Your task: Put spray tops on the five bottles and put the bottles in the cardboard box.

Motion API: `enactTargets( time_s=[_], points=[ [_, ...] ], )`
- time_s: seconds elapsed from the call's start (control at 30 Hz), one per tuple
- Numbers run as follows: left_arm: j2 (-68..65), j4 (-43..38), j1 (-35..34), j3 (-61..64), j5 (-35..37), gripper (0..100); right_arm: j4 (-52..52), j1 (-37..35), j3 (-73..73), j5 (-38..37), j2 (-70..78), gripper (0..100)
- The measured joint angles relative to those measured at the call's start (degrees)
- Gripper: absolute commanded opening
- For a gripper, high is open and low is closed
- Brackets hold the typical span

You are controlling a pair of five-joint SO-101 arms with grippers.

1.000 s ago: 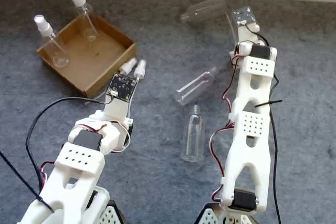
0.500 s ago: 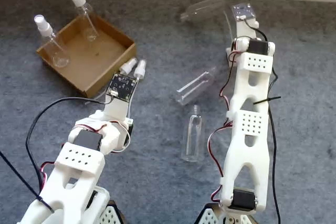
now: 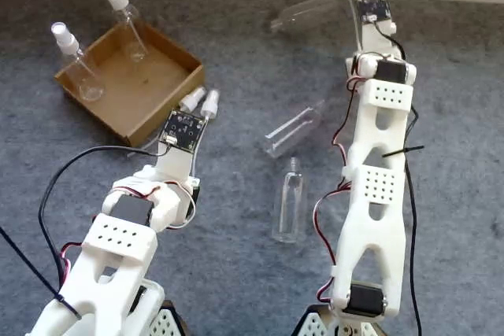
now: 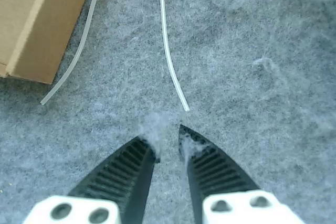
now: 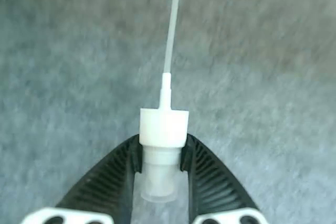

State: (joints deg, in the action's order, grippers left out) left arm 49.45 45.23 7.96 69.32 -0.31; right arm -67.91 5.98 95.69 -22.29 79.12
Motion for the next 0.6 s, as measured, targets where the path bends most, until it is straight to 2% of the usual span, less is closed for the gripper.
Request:
enactTargets(
  time_s=[0.17,0.27,0.47,0.6],
  points=[
    [0.0,0.0,0.0,0.0,0.0,1,13.2,0.1,0.0,0.0,2.8,0.9],
    [0.0,0.0,0.0,0.1,0.0,1,16.6,-0.1,-0.1,0.0,5.6,0.9],
    [0.0,0.0,0.0,0.1,0.0,1,17.1,-2.2,-0.1,-0.4,7.2,0.9],
    [0.0,0.0,0.0,0.1,0.0,1,12.5,-6.5,-0.1,-10.5,7.2,0.9]
  ],
)
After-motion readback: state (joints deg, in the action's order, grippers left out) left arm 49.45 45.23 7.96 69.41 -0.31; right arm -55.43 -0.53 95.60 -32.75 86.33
